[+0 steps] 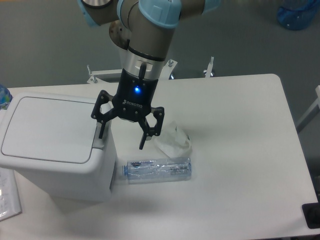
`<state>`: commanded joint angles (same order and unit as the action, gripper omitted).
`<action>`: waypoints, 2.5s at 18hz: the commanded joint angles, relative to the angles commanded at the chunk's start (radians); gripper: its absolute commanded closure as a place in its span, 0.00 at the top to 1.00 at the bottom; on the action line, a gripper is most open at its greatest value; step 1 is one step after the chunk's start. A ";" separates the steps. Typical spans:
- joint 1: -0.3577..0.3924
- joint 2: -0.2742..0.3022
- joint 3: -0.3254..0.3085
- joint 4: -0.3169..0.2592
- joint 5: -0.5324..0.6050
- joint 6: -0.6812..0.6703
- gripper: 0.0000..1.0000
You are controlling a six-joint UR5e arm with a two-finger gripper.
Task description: Open the trash can
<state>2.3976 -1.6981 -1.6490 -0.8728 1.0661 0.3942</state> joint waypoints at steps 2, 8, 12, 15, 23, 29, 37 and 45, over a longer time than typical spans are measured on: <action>0.000 0.000 -0.002 0.000 0.000 0.000 1.00; 0.000 -0.008 -0.003 0.000 0.002 0.000 1.00; 0.000 -0.008 -0.008 0.000 0.002 0.000 1.00; 0.000 -0.008 -0.008 0.000 0.002 0.000 1.00; 0.000 -0.012 -0.008 0.000 0.002 0.000 1.00; 0.000 -0.011 0.009 0.005 0.000 0.002 1.00; 0.104 -0.037 0.075 0.028 0.002 0.079 1.00; 0.294 -0.216 0.120 0.055 0.149 0.405 1.00</action>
<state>2.6918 -1.9141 -1.5295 -0.8176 1.2149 0.7989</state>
